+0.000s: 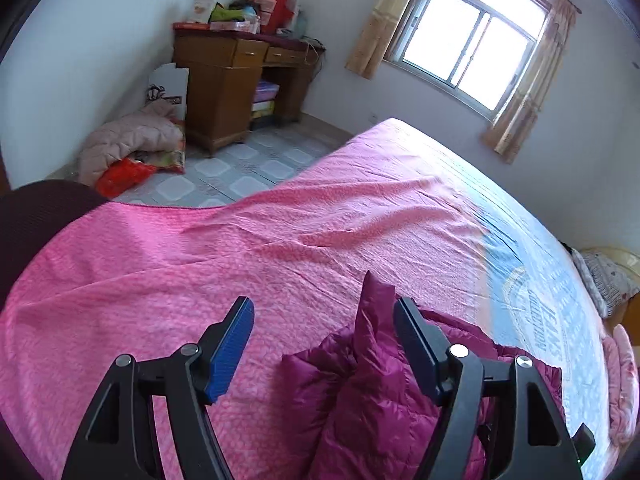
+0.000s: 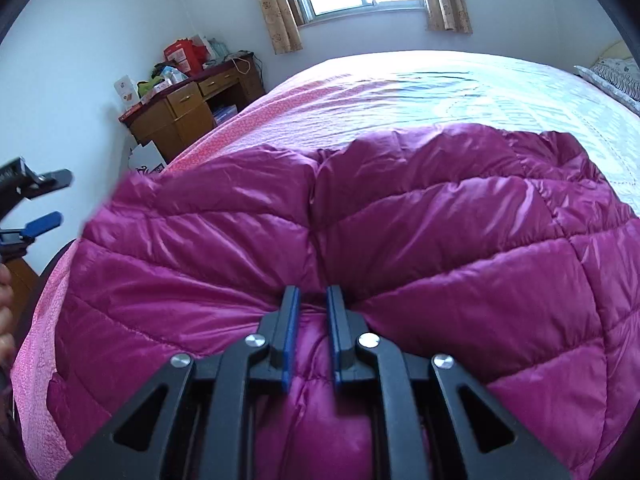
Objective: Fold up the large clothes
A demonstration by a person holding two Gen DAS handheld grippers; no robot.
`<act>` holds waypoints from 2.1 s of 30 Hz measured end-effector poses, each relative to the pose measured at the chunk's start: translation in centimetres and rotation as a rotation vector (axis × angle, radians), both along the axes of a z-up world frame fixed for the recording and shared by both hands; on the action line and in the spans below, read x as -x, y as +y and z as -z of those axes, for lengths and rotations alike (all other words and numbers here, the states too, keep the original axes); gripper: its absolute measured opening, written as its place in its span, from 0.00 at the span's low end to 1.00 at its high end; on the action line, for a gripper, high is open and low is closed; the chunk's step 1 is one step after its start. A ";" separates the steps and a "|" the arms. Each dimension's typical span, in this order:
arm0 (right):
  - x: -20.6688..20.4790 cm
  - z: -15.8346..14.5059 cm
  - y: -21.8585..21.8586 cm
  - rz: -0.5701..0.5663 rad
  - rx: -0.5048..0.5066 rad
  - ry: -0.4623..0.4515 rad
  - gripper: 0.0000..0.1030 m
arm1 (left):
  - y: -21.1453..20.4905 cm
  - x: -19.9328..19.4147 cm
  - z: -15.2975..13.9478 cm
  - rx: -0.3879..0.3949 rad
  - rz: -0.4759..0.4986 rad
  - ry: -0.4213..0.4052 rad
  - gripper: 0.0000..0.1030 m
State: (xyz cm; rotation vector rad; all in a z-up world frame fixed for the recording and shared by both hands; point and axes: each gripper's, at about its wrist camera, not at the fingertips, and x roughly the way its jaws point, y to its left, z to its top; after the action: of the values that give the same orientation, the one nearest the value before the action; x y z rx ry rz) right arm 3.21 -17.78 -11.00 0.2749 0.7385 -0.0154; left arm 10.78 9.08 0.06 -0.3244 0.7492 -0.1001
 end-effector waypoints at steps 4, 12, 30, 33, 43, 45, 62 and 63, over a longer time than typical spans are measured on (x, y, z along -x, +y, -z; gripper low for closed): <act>-0.3 0.0 -0.1 0.007 -0.007 -0.001 0.13 | -6.2 1.7 0.2 -0.064 0.192 -0.034 0.70; 1.3 -3.3 -0.8 0.071 0.029 -0.007 0.18 | -13.8 1.3 6.3 -0.163 0.243 0.043 0.71; 0.7 -0.8 -9.9 0.323 0.256 0.073 0.24 | -16.7 0.0 9.5 -0.291 0.308 0.016 0.96; 0.9 -0.8 -9.9 0.323 0.253 0.072 0.24 | -17.0 0.1 9.6 -0.308 0.305 0.017 0.96; 5.7 -4.6 -0.1 0.119 0.144 -0.085 0.21 | -16.6 1.1 9.1 -0.311 0.310 0.030 0.96; 5.3 -3.4 1.2 0.085 0.121 -0.063 0.21 | -15.9 2.0 7.9 -0.354 0.309 0.023 0.96; 5.0 1.0 3.8 0.070 0.278 -0.061 0.18 | -6.0 6.9 8.2 -0.279 0.069 0.093 0.96; 5.0 1.0 3.9 0.070 0.278 -0.061 0.18 | -6.0 6.9 8.2 -0.277 0.066 0.093 0.96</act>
State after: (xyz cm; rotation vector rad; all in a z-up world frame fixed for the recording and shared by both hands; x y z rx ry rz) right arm -1.79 -13.92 -12.01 0.0355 0.6573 -0.1745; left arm 3.84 3.04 -8.14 -0.0405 0.8547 -0.0428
